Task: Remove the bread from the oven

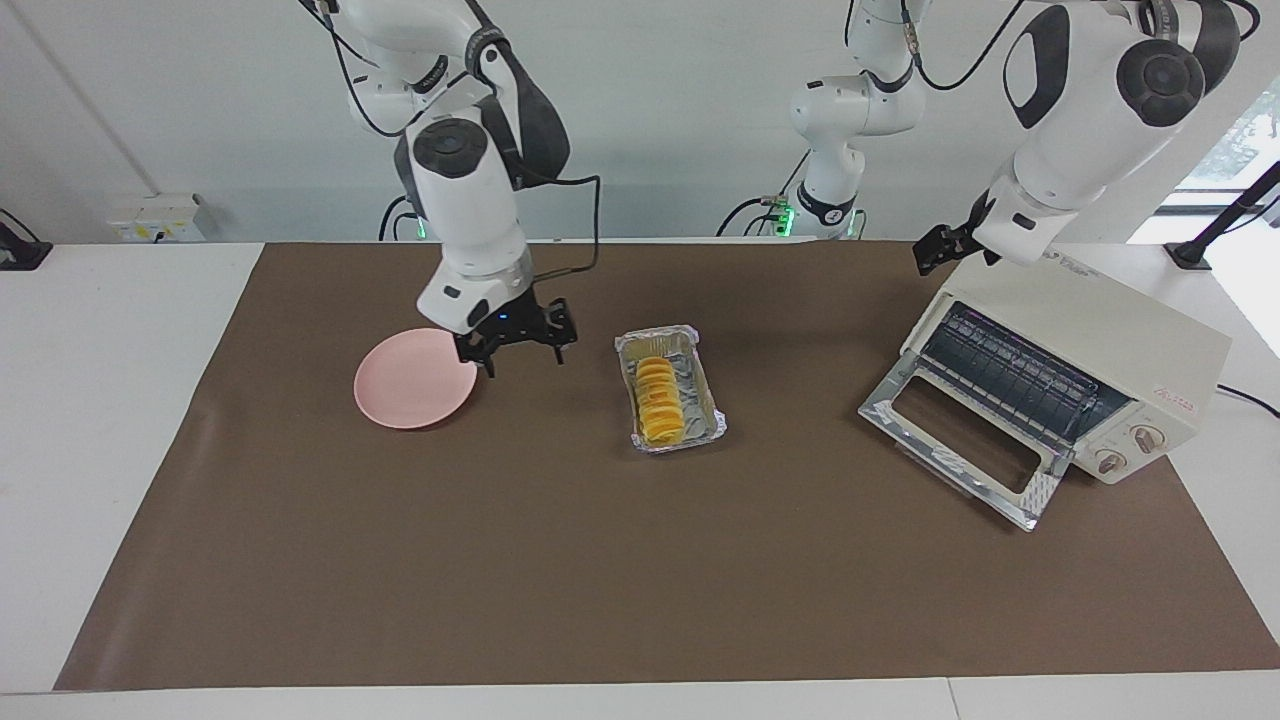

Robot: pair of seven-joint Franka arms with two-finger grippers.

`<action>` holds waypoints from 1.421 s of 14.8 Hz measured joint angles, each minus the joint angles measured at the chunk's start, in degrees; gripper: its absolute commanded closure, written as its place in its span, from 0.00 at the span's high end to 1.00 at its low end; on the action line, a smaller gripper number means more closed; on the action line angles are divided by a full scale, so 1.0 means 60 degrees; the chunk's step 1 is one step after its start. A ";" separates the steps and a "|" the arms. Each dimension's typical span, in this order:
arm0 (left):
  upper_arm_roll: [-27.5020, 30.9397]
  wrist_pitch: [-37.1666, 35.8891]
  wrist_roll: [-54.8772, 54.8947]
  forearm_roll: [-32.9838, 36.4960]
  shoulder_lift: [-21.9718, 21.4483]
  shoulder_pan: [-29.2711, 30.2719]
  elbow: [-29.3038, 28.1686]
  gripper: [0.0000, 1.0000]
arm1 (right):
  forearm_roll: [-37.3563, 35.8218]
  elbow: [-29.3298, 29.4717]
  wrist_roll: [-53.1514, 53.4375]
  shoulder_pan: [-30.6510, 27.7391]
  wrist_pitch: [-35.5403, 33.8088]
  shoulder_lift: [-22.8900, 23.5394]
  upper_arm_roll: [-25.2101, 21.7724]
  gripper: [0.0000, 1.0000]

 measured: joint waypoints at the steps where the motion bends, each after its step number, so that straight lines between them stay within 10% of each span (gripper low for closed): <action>1: 0.0020 0.0299 0.0000 -0.0004 -0.0067 0.0004 -0.0165 1.00 | -0.0518 0.0202 0.0477 0.0235 0.0020 0.0341 -0.0004 1.00; 12: 0.0154 0.0729 0.0044 -0.0194 0.0183 0.0142 -0.0194 1.00 | -0.1580 0.0726 0.1487 0.0653 0.1515 0.2401 -0.0071 0.95; 15: 0.0185 0.0808 0.0067 -0.0211 0.0184 0.0213 -0.0169 1.00 | -0.1580 0.0610 0.1486 0.0653 0.1511 0.2430 -0.0067 0.78; 19: 0.0250 0.0835 0.0119 -0.0212 0.0184 0.0290 0.0076 1.00 | -0.1475 0.0465 0.1486 0.0636 0.1375 0.2464 -0.0067 0.00; 21: 0.0248 0.0835 0.0270 -0.0212 0.0186 0.0314 0.0088 1.00 | -0.1156 0.0477 0.1486 0.0639 0.1280 0.2462 -0.0057 0.00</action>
